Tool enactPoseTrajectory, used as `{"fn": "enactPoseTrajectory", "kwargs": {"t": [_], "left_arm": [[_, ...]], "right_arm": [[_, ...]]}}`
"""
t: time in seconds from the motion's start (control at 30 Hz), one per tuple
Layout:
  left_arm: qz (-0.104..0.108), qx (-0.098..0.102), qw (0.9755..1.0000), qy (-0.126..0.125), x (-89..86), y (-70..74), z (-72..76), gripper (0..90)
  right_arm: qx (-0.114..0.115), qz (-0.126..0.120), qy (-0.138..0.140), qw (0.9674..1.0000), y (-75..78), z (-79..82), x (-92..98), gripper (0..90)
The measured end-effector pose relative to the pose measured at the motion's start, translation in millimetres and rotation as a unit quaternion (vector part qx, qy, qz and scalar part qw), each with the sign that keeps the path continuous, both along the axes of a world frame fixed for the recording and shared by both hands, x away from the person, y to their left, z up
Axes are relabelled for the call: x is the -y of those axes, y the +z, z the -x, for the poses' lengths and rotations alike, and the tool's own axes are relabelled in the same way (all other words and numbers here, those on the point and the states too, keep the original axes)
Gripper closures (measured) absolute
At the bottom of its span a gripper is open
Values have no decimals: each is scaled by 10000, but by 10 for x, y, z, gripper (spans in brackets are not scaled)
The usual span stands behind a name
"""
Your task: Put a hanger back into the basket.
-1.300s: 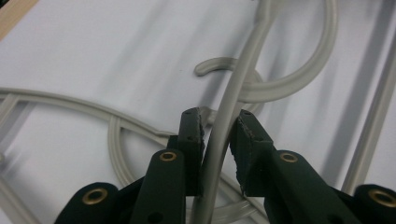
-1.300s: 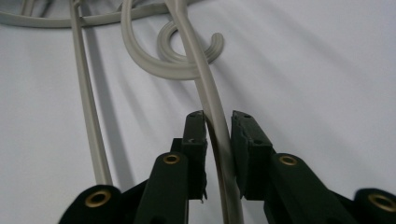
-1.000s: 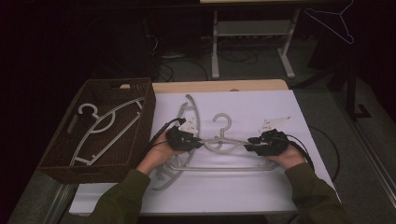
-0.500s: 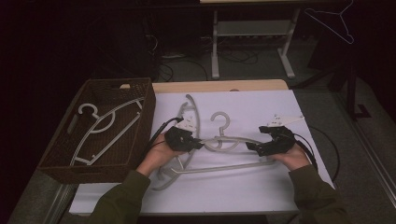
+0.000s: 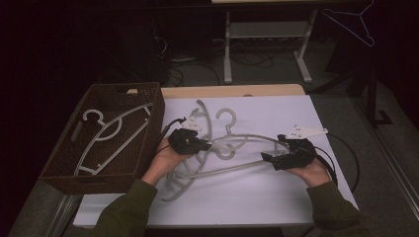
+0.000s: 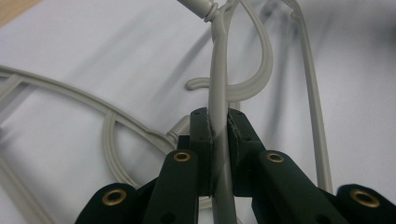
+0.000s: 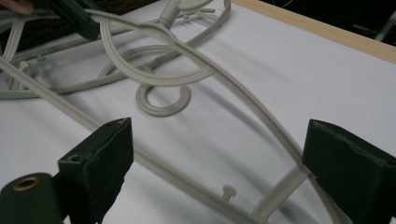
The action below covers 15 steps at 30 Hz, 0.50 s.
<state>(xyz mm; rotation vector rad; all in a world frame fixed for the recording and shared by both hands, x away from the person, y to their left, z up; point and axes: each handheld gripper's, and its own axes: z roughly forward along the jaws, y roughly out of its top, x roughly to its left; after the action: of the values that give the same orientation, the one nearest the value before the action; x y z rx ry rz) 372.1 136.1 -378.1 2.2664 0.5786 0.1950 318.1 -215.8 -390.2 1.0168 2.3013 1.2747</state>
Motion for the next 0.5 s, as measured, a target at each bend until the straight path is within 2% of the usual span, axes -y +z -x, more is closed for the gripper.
{"fn": "enactPoseTrajectory", "kwargs": {"t": [0.07,0.1,0.23,0.5], "left_arm": [[119,19,9998,150,-21,44,12,826],[103,26,9998,173,-45,72,9,827],[327,-71,9987,395,-119,163,8,827],[306,48,9976,617,-258,432,7,827]], "right_arm": [[13,37,-3,10000,-4,28,4,84],[-3,32,-29,10000,-5,46,10,85],[34,-60,-76,9999,-14,93,72,82],[32,-216,-237,9995,-26,147,165,66]]}}
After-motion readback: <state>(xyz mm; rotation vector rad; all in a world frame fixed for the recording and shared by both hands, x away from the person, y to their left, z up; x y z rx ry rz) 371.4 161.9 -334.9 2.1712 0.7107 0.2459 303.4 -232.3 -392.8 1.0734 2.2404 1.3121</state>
